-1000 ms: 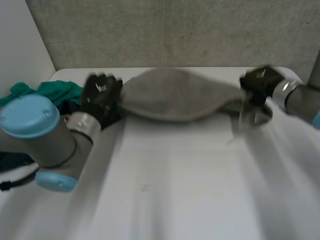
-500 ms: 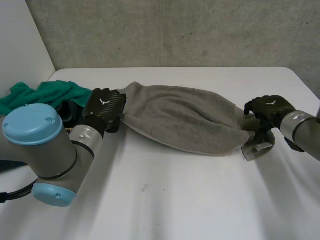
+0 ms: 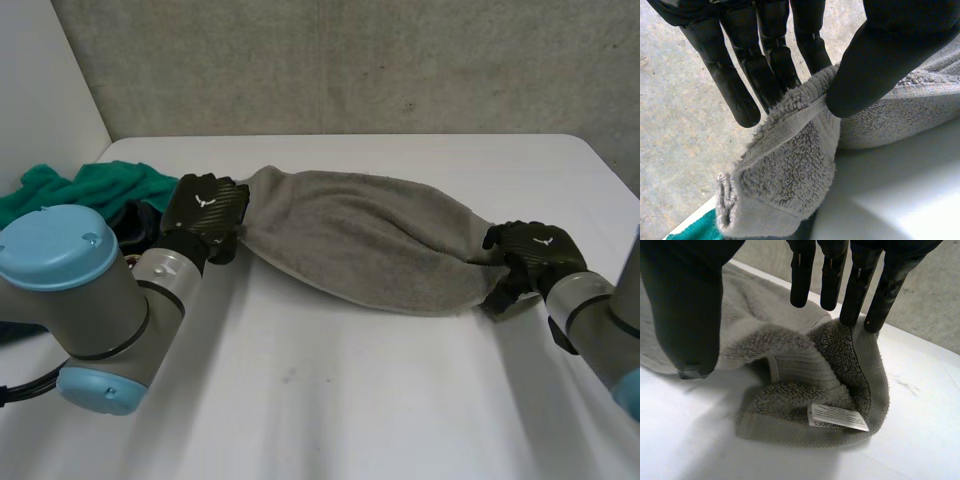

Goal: Fold the laundry.

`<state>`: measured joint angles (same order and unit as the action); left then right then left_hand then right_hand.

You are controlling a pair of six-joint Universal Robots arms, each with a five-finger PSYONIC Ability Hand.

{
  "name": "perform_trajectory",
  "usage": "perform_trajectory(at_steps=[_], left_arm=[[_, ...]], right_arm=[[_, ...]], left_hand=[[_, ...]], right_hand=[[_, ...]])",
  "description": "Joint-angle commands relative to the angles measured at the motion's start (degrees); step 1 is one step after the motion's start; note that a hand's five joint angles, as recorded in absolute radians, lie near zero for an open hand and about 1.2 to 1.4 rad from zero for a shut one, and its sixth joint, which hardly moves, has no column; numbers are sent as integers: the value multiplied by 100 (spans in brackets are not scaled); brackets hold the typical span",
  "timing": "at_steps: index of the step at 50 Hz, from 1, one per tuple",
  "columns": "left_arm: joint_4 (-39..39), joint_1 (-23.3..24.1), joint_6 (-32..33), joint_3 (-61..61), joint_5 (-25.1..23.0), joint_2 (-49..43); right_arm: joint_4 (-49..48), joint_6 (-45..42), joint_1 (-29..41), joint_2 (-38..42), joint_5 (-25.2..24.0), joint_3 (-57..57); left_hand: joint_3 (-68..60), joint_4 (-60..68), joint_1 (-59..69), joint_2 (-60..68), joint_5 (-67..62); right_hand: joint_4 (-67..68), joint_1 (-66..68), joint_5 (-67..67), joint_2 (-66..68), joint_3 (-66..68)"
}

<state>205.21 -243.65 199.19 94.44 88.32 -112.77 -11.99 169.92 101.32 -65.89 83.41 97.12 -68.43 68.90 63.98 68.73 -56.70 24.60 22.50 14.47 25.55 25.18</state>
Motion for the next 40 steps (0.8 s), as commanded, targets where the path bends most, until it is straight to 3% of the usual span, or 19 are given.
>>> perform_trajectory(at_steps=[1,12,15,16,18,23,27,30,33,40], left_arm=[[-16,-86,-3,13,1,63],[-7,-139,-12,48,-8,71],[-7,-147,-38,39,0,71],[-7,-147,-47,31,1,80],[-7,-147,-65,30,9,89],[-217,-156,-38,109,36,334],[-762,-253,5,294,36,738],[-1446,-279,32,443,36,1195],[-2229,-279,102,601,18,1670],[-3487,-209,857,1313,-26,2348]], right_arm=[[-31,-117,116,690,194,-509],[-101,-126,230,1298,264,-1046],[-207,-135,239,1307,273,-1073],[-285,-143,230,1315,273,-1099],[-312,-170,230,1315,273,-1160],[-181,-477,160,1079,203,-1143],[485,-1363,151,298,97,-1117],[2054,-2678,64,-440,-131,-1204],[3031,-3506,-242,-600,-184,-1213],[4502,-4458,-578,-1065,-237,-1056]], left_hand=[[-1157,1110,1602,1127,-1330],[-1157,1110,1602,1127,-1330],[-1157,1110,1602,1127,-1330],[-1157,1110,1602,1127,-1330],[-1157,1110,1602,1127,-1330],[-1157,1110,1602,1127,-1330],[-1157,1110,1602,1127,-1330],[-1157,1110,1602,1127,-1330],[-1157,1110,1602,1127,-1330],[-1157,1110,1602,1127,-1330]], right_hand=[[382,592,394,287,324],[616,826,628,521,558],[1672,1883,1685,1577,1614],[3426,3636,3438,3331,3368],[5531,5741,5543,5436,5473],[5540,5750,5553,5445,5482],[5540,5750,5553,5445,5482],[5540,5750,5553,5445,5482],[5540,5750,5553,5445,5482],[5540,5750,5553,5445,5482]])
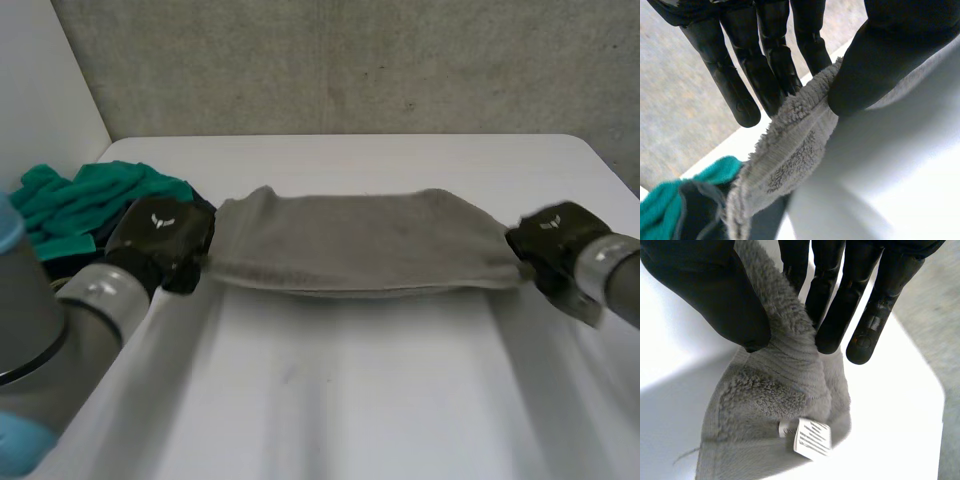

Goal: Fold the laundry.

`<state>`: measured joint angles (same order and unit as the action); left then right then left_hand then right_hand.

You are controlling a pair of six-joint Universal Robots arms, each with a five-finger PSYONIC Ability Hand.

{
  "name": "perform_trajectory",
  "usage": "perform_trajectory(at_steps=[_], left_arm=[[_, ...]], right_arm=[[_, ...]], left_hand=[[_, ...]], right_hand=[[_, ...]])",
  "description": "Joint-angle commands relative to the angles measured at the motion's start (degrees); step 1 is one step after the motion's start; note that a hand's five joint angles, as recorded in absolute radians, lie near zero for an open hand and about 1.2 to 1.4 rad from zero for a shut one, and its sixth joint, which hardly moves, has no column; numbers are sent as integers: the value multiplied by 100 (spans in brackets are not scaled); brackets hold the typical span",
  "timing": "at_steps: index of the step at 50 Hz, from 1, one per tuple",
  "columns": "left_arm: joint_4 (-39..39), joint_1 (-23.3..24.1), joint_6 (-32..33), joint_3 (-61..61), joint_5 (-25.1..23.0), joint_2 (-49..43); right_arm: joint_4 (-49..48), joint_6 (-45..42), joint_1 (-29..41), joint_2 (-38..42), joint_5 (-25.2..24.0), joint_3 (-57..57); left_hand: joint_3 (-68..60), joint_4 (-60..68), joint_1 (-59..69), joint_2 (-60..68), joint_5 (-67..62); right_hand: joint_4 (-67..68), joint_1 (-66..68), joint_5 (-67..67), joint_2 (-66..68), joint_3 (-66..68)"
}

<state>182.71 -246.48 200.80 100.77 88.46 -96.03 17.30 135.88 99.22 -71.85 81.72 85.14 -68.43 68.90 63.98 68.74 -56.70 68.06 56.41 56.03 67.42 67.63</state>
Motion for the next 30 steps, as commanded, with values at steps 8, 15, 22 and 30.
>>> perform_trajectory(at_steps=[8,15,22,30], left_arm=[[-765,364,1137,927,-13,87],[254,364,1163,-72,83,-1363],[1125,311,1198,-1813,356,-1999],[3224,127,1471,-3634,347,-2078]], right_arm=[[1531,-1248,-395,-462,-69,548],[556,-1161,-325,557,1,13],[-138,-652,-193,980,265,-1516],[-2260,-256,159,1243,257,-3861]], left_hand=[[-1157,1110,1602,1126,-1330],[-1157,1110,1602,1126,-1330],[-1157,1110,1602,1126,-1330],[-1157,1110,1602,1126,-1330]], right_hand=[[1194,2359,1397,1258,1237],[1194,2359,1397,1258,1237],[1194,2359,1397,1258,1237],[1194,2359,1397,1258,1237]])
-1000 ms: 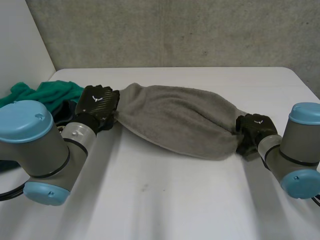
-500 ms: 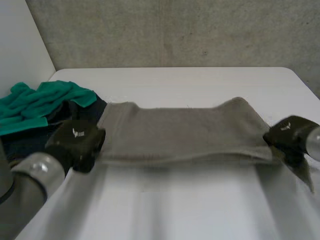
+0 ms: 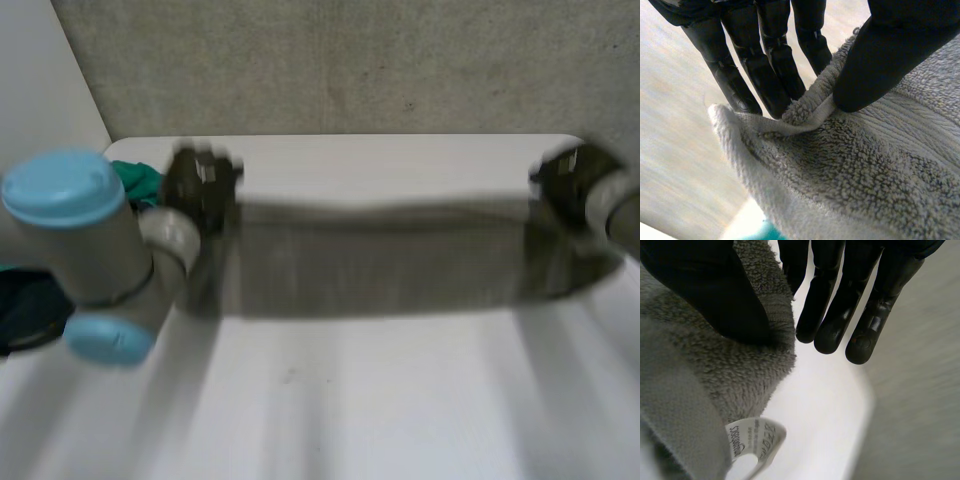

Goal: Fold the laundry.

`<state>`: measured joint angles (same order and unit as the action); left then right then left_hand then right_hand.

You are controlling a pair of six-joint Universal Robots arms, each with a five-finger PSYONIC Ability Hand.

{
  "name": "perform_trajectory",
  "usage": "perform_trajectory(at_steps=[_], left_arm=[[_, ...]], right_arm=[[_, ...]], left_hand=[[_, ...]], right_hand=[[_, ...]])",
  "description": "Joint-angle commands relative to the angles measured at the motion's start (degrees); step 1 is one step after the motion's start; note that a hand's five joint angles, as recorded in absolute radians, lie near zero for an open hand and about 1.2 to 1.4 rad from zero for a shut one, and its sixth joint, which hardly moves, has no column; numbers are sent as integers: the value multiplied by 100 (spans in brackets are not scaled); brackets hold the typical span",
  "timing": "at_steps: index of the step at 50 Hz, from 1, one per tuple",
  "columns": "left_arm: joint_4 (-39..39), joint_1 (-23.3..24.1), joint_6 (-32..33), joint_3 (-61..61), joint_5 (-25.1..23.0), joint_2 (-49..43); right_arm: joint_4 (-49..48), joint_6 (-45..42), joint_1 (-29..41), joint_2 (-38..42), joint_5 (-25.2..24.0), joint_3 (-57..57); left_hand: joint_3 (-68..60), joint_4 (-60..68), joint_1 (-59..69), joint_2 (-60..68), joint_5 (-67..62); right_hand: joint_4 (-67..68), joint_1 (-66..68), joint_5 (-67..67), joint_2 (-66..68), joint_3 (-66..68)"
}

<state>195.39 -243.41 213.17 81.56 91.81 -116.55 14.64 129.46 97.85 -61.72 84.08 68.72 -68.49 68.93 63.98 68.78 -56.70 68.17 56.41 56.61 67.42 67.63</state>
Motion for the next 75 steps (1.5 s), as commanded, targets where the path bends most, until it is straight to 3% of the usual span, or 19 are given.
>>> perform_trajectory(at_steps=[1,4,6,15,20,28,36,44,49,52,57,65,75], left_arm=[[2264,-207,226,-1809,4,-8],[3598,-312,191,-2012,21,27],[3856,-295,173,-1986,39,36],[2646,-312,-108,-1092,30,-52],[2399,-330,-152,-396,12,-157],[2232,-269,-82,53,30,-1106],[1004,-242,198,667,83,-1134],[-878,-242,770,2030,74,791],[-2266,-146,1051,2706,21,1766],[-2822,-40,1166,2830,4,1917],[-2393,13,1210,2453,30,1575],[-767,13,1122,1258,56,239],[612,162,1227,-331,65,-1298]], right_arm=[[-2261,396,305,231,3,-2326],[-3325,466,349,275,-49,-2556],[-3853,519,384,275,-111,-2539],[-3477,545,428,336,-295,-1933],[-3257,545,393,494,-331,-1432],[-2389,484,384,1512,-480,-816],[-1061,378,367,1787,-471,-544],[960,212,148,189,-436,764],[1681,-673,-432,-944,-480,1792],[1832,-1167,-512,-1114,-471,2014],[1745,-1371,-477,-974,-445,1989],[718,-783,-267,405,-235,725],[-189,-668,32,1338,240,-437]], left_hand=[[-1151,1107,1602,1122,-1330],[-1151,1107,1602,1122,-1330],[-1151,1107,1602,1122,-1330],[-1151,1107,1602,1122,-1330],[-1151,1107,1602,1122,-1330],[-1151,1107,1602,1122,-1330],[-1151,1107,1602,1122,-1330],[-1151,1107,1602,1122,-1330],[-1151,1107,1602,1122,-1330],[-1151,1107,1602,1122,-1330],[-1151,1107,1602,1122,-1330],[-1151,1107,1602,1122,-1330],[-1151,1107,1602,1122,-1330]], right_hand=[[1183,2359,1339,1258,1237],[1183,2359,1339,1258,1237],[1183,2359,1339,1258,1237],[1183,2359,1339,1258,1237],[1183,2359,1339,1258,1237],[1183,2359,1339,1258,1237],[1183,2359,1339,1258,1237],[1183,2359,1339,1258,1237],[1183,2359,1339,1258,1237],[1183,2359,1339,1258,1237],[1183,2359,1339,1258,1237],[1183,2359,1339,1258,1237],[1183,2359,1339,1258,1237]])
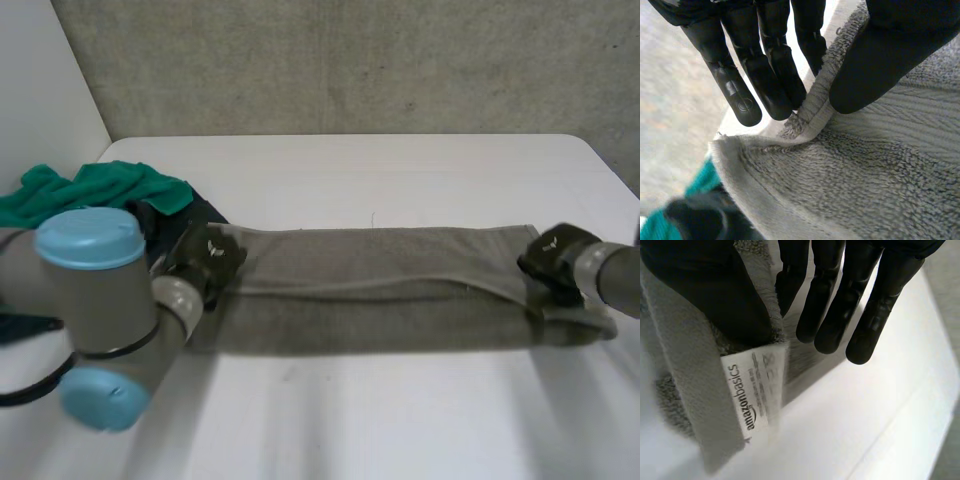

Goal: Fold the laundry.

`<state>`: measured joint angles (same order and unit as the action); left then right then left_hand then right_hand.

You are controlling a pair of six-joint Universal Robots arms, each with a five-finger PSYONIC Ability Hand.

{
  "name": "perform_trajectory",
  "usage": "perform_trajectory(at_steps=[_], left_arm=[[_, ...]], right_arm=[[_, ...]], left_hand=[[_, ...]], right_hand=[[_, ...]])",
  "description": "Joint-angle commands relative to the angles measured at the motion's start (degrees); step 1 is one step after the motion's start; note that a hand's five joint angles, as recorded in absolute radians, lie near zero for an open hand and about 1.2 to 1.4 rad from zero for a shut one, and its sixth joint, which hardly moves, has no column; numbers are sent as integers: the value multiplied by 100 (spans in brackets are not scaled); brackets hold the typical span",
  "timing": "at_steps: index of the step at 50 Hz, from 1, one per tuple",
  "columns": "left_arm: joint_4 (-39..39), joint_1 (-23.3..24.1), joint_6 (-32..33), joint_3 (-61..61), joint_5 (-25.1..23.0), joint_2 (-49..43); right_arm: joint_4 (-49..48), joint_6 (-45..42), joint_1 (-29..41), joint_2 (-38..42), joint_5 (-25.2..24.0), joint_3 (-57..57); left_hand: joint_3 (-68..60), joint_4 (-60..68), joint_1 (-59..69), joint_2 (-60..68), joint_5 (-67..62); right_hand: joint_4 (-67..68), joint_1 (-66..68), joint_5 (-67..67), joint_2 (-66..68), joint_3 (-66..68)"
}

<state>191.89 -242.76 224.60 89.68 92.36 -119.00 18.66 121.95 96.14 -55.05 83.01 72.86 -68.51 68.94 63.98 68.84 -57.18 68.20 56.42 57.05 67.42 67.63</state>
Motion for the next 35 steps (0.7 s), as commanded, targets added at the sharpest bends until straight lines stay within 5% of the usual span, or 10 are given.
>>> perform_trajectory(at_steps=[1,14,16,18,19,20,28,35], left_arm=[[1052,106,92,-1259,10,-1142],[1413,98,585,-2815,1,-2461],[1413,98,576,-3035,1,-2654],[1413,98,602,-3097,10,-2725],[1422,98,602,-3106,10,-2734],[1422,106,594,-3097,10,-2734],[1492,159,558,-2755,89,-2243],[1483,168,436,-1974,124,-1452]], right_arm=[[-644,83,247,819,426,-1052],[-1030,75,485,2015,629,-2583],[-1109,92,493,2147,716,-2750],[-1215,162,520,2288,1006,-3005],[-1241,171,537,2297,1085,-3058],[-1277,223,572,2297,1173,-3110],[-1830,1339,625,1209,1438,-3120],[-2024,2631,590,-303,947,-2251]], left_hand=[[-1149,1106,1602,1116,-1282],[-1149,1106,1602,1116,-1282],[420,-462,33,-453,286],[3658,-3701,-3205,-3691,3525],[5851,-5894,-5398,-5884,5718],[5483,-5525,-5030,-5516,5349],[5851,-5894,-5398,-5884,5718],[5851,-5894,-5398,-5884,5718]], right_hand=[[1180,2358,1295,1258,1237],[1180,2358,1295,1258,1237],[1180,2358,1295,1258,1237],[-5520,-4342,-5406,-5443,-5463],[-5820,-4642,-5705,-5742,-5763],[-5820,-4642,-5705,-5742,-5763],[-5820,-4642,-5705,-5742,-5763],[-5820,-4642,-5705,-5742,-5763]])
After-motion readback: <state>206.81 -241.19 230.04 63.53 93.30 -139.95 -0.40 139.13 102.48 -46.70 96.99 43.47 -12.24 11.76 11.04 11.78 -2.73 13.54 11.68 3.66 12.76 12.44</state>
